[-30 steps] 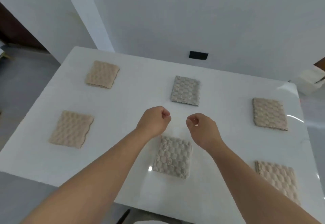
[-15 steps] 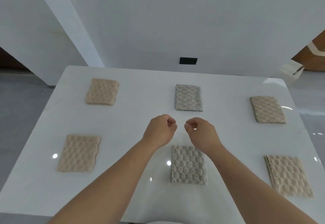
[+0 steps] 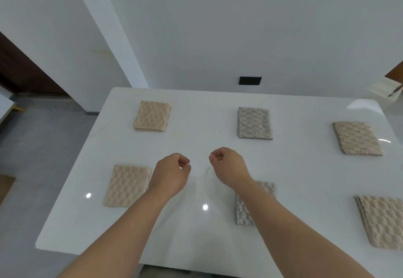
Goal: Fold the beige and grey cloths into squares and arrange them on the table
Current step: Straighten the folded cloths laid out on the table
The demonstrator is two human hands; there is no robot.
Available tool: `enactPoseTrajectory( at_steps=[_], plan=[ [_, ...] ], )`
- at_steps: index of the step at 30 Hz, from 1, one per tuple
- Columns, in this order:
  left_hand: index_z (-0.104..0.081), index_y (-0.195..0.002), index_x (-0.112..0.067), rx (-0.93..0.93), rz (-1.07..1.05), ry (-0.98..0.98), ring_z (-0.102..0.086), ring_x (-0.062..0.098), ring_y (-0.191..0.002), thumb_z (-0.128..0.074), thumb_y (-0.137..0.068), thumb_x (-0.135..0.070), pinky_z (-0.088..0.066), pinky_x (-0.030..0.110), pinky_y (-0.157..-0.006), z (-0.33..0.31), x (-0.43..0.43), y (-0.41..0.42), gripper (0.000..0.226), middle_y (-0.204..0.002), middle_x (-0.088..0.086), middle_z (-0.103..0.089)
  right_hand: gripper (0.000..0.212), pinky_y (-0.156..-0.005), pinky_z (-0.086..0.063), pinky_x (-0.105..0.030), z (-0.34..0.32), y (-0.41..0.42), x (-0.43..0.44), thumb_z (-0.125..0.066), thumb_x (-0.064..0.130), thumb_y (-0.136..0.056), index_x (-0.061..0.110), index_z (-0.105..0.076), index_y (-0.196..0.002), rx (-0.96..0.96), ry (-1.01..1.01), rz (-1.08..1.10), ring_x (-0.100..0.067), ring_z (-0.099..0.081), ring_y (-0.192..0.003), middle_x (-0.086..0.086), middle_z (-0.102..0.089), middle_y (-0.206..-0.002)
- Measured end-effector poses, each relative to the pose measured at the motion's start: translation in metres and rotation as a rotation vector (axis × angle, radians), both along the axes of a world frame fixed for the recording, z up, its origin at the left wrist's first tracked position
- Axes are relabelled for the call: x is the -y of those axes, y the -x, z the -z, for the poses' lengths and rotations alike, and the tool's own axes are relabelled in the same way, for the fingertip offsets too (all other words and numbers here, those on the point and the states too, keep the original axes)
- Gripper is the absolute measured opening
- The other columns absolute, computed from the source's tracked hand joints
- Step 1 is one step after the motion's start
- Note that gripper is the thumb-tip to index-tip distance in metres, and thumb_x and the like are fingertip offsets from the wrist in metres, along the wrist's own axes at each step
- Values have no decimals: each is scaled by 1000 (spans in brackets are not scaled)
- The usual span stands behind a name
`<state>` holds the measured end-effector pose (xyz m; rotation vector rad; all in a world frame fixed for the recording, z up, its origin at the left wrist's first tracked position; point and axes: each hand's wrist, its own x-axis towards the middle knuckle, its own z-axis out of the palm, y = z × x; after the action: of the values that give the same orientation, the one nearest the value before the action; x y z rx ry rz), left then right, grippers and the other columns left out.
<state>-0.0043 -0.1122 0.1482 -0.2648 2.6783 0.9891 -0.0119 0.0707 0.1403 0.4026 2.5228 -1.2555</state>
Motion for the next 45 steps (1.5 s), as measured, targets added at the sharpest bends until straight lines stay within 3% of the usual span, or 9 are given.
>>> enactPoseTrajectory(
  at_steps=[3, 11, 18, 22, 26, 30, 37, 41, 45],
  plan=[
    [-68, -99, -30, 4, 3, -18, -59, -2, -87, -64, -93, -26, -36, 8, -64, 10, 37, 1, 9, -98, -17, -67, 22, -78, -43, -20, 3, -3, 27, -56, 30, -100, 17, -69, -113, 19, -37, 20, -10, -60, -91, 7, -67, -101],
    [-69, -100, -25, 63, 120, -86, -60, -1, -81, -63, -95, -25, -42, 14, -66, 41, 169, 12, 8, -92, -16, -66, 17, -73, -43, -20, 18, -28, 146, -55, 31, -100, 23, -66, -108, 101, -84, 148, -9, -61, -92, 14, -63, -95],
    [-69, -102, -26, 135, 89, -95, -64, 9, -92, -63, -93, -24, -48, 22, -76, 54, 267, 5, 11, -98, -12, -67, 22, -69, -44, -22, 26, -57, 225, -54, 32, -99, 20, -67, -113, 191, -181, 112, -9, -61, -85, 12, -64, -93],
    [-70, -104, -24, 208, 58, -85, -64, 13, -96, -62, -94, -22, -48, 22, -74, 73, 287, -4, 13, -106, -8, -68, 20, -67, -45, -22, 36, -62, 246, -54, 32, -100, 20, -65, -112, 224, -211, 65, -8, -60, -81, 14, -61, -88],
    [-70, -105, -21, 257, 2, -38, -63, 15, -98, -59, -96, -19, -49, 25, -77, 89, 301, -16, 15, -110, -4, -69, 19, -71, -47, -24, 54, -63, 264, -56, 34, -100, 20, -64, -112, 253, -206, -10, -11, -61, -84, 9, -63, -94],
    [-67, -97, -23, 287, -39, -43, -69, 20, -98, -57, -97, -17, -57, 36, -88, 96, 311, -27, 12, -108, -1, -71, 19, -75, -51, -27, 71, -58, 276, -56, 32, -99, 19, -65, -109, 265, -191, -79, -14, -62, -85, 6, -65, -97],
    [-68, -93, -20, 317, -67, 9, -71, 23, -94, -59, -96, -15, -60, 40, -85, 106, 324, -26, 10, -104, 1, -71, 25, -78, -51, -29, 90, -56, 290, -53, 25, -98, 18, -64, -119, 249, -232, -148, -19, -63, -93, 1, -65, -108],
    [-74, -90, -15, 321, -84, -15, -72, 23, -90, -60, -94, -13, -61, 41, -82, 116, 327, -24, 15, -97, 0, -74, 32, -88, -54, -42, 92, -58, 297, -46, 17, -98, 19, -62, -125, 244, -388, -284, -23, -59, -107, -1, -58, -118],
    [-76, -79, -10, 305, -92, -58, -73, 22, -78, -61, -92, -16, -62, 39, -75, 125, 324, -23, 21, -78, 1, -75, 34, -87, -52, -39, 95, -60, 305, -45, 10, -96, 17, -61, -126, 154, -504, -402, -24, -51, -118, -2, -57, -125]
  ],
)
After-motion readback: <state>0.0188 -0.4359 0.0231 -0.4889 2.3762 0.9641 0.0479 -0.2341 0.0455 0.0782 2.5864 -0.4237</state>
